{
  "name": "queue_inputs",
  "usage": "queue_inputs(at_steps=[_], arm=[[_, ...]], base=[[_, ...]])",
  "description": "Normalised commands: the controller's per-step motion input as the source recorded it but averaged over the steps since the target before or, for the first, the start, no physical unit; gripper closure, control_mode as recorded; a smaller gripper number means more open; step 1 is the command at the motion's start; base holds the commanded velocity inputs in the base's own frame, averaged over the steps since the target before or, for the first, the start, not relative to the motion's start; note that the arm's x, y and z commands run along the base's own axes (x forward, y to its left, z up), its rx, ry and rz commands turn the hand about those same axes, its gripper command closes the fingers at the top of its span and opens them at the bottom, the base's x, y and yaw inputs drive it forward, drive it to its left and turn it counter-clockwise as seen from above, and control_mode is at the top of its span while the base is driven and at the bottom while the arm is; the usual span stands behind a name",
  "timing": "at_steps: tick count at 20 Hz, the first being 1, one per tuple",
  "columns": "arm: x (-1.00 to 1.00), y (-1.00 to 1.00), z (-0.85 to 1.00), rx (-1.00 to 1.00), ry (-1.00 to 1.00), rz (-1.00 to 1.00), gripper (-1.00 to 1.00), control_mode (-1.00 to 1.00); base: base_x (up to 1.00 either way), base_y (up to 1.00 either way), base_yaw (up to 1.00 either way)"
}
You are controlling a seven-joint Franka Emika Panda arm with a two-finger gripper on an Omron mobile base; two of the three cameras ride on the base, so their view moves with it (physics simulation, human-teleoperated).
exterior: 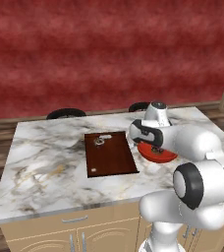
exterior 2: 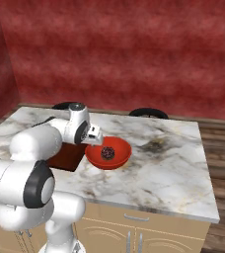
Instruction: Place the bowl with cake and the cupcake onto the tray.
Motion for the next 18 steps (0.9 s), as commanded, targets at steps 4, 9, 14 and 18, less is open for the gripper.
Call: queue_inputs(at_steps=[4,9,14,18], arm=[[0.05,0.0,0.02,-0.07,0.05,0.0,-1.0,-1.0],[0.0,0.1,0.0,-0.11,0.04,0.0,-1.0,-1.0],[0.0,-0.03,-0.25,-0.04,-0.02,-0.03,-1.0,-1.0],[-0.02,0.0,-0.35,-0.02,-0.06,-0.06,-1.0,-1.0]], base=[[0.0,0.0,0.0],[0.0,0.0,0.0],[0.0,0.0,0.0],[0.0,0.0,0.0]])
